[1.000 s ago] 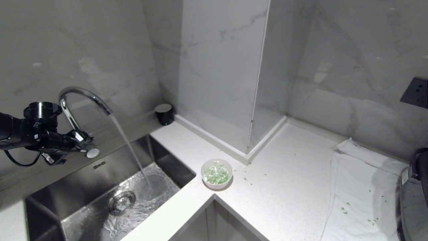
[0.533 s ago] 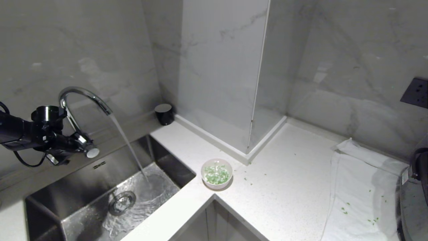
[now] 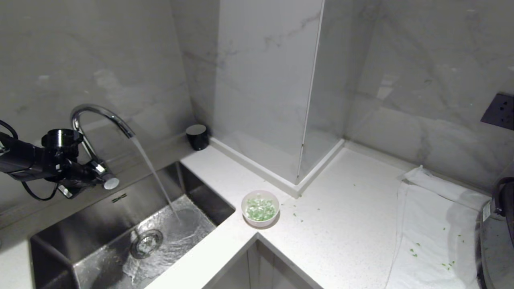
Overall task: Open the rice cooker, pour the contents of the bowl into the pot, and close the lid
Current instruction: Turn off the tap
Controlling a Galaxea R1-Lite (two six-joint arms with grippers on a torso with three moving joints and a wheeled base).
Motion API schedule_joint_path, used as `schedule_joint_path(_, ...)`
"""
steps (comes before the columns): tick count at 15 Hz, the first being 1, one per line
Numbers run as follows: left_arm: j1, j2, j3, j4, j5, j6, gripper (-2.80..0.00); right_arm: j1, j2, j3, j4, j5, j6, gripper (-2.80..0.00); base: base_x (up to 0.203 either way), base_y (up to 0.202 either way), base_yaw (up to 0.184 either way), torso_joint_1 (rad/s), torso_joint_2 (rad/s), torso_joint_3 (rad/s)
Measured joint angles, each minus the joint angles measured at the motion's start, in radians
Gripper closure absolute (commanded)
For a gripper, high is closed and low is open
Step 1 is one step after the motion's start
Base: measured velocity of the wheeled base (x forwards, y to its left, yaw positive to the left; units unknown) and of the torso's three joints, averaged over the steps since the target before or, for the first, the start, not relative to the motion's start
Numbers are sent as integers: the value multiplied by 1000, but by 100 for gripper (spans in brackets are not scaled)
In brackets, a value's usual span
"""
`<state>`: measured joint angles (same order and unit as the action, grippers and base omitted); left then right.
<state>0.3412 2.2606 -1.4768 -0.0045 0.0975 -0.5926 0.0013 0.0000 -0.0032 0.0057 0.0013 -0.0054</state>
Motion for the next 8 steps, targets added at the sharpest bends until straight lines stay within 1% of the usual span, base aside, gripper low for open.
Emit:
schedule_joint_path(3,8,9,0,-46,15,4,0,0,0,0,0,0,-1,0,0,0,0,0,0,0)
schedule_joint_path(8,15,29,-27,-55,29,1,0,0,0,0,0,0,0,0,0,0,0,0,0,0)
